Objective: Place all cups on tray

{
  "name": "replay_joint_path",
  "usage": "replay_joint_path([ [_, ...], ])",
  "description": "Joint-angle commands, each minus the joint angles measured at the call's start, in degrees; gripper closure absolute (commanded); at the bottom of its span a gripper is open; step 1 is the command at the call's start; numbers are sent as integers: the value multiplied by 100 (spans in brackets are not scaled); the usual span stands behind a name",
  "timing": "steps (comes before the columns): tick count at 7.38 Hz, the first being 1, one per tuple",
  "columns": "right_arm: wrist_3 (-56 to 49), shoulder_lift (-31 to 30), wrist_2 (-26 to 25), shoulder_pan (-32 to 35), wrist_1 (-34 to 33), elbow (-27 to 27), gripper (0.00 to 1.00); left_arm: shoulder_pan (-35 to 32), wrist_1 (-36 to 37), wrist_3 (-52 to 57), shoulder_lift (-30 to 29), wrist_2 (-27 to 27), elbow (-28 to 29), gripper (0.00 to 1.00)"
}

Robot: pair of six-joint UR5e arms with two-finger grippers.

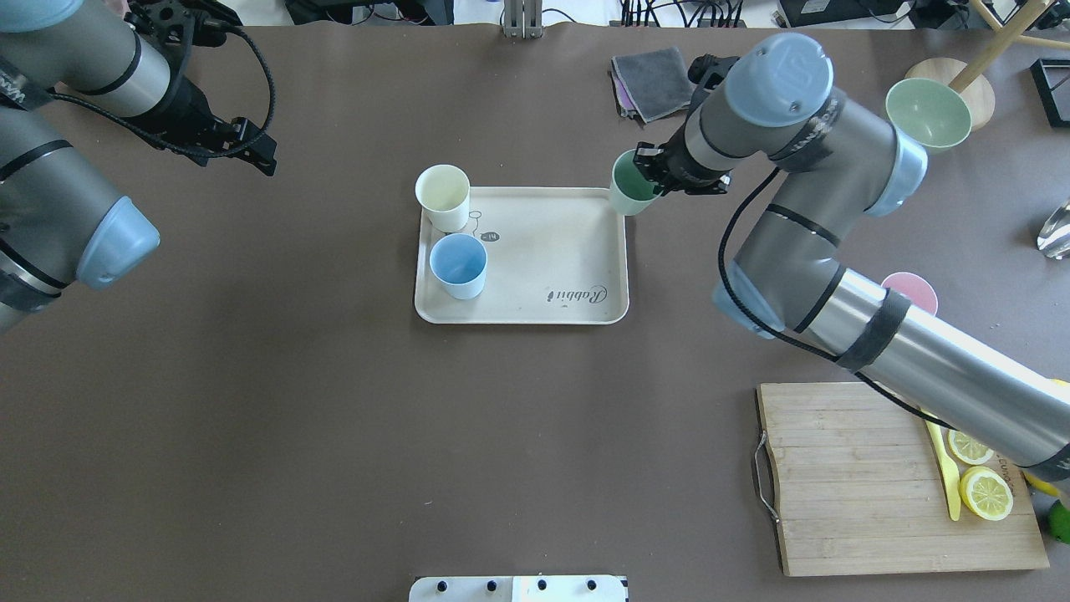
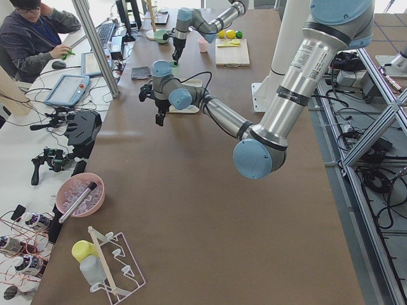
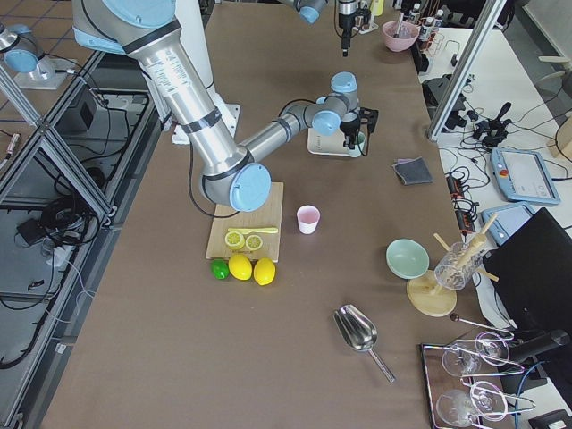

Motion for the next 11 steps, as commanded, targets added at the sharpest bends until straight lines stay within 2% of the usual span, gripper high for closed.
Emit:
replay_joint_path([
  [1, 223, 425, -265, -362, -179, -250, 100, 11, -1, -3, 0, -9, 1, 2],
  [3, -283, 399, -265, -354, -188, -250, 0, 29, -1, -12, 0, 0, -8, 2],
  [5, -384, 330, -3, -57, -249, -111, 0, 38, -10, -3, 9, 0, -8, 2],
  [6, -898, 77, 416, 285, -807, 386, 0, 38, -106, 14, 113, -9, -26, 2],
  [7, -1573, -709, 560, 514, -1247, 1331, 0, 38, -202, 6, 158, -9, -17, 2],
  [8, -2171, -1761, 631, 647, -1191, 2167, 0, 38, -203, -3, 158, -9, -17, 2],
  [9, -2638, -2346, 858, 849, -1173, 2506, 0, 38, -203, -3, 167, -9, -8, 2],
  [10, -2904, -2717, 869, 920, -1068, 2562, 0, 38, -203, -3, 167, -9, -8, 2],
  [11, -2907, -3295, 878, 921, -241, 2510, 0, 38, -203, -12, 184, -9, -26, 2],
])
